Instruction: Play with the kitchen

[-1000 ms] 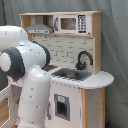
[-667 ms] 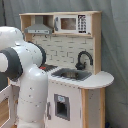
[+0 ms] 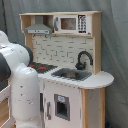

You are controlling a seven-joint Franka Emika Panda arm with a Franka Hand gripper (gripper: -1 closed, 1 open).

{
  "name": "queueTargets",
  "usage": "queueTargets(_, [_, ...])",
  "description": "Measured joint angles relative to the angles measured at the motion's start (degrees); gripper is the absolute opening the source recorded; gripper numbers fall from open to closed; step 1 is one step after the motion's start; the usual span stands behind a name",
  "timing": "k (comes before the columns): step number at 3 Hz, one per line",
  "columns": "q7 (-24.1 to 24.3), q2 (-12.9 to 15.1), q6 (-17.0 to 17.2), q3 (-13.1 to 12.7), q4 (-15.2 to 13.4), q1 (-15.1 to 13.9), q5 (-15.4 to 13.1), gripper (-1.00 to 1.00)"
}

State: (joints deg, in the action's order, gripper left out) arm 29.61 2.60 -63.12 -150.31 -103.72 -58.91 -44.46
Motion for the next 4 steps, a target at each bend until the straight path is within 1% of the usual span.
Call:
queueTargets(1, [-2.45, -4.14, -0.13, 0.82, 2.99, -0.05, -2.16, 1.0])
queueTargets(2, [-5.77, -8.79, -0.11, 1.4, 7.08, -0.39, -4.71, 1.0])
queueTargets(4, [-10.41, -16.27, 0.25, 1.48, 13.64, -0.92, -8.61, 1.0])
